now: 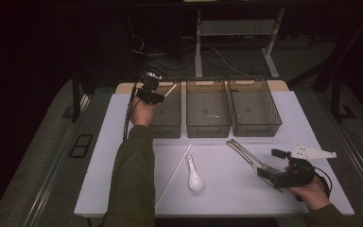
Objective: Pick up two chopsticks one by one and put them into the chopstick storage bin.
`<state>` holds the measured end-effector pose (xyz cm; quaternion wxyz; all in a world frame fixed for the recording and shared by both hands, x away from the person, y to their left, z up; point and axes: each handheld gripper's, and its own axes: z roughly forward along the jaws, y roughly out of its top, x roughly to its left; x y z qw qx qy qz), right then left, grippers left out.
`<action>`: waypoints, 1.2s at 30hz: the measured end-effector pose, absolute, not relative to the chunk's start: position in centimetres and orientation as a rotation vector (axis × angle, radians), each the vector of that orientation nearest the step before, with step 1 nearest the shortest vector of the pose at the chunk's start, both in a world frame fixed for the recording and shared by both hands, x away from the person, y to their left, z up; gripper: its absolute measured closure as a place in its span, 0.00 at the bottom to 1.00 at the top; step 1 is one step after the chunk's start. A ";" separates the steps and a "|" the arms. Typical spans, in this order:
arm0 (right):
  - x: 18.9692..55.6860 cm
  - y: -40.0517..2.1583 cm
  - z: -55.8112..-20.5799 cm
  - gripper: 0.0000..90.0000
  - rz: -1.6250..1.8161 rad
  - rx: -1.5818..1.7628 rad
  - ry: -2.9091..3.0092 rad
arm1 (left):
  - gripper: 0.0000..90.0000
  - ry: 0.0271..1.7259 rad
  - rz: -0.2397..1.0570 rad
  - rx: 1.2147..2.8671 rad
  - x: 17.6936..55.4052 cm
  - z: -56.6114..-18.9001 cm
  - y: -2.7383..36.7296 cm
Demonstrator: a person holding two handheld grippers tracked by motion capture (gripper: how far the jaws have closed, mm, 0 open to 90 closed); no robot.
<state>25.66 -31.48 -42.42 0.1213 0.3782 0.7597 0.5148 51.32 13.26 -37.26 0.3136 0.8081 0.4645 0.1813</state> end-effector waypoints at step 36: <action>25.6 -31.5 -42.4 0.01 1.489 1.103 2.215 | 0.46 0.968 0.334 2.030 45.9 -32.5 13.5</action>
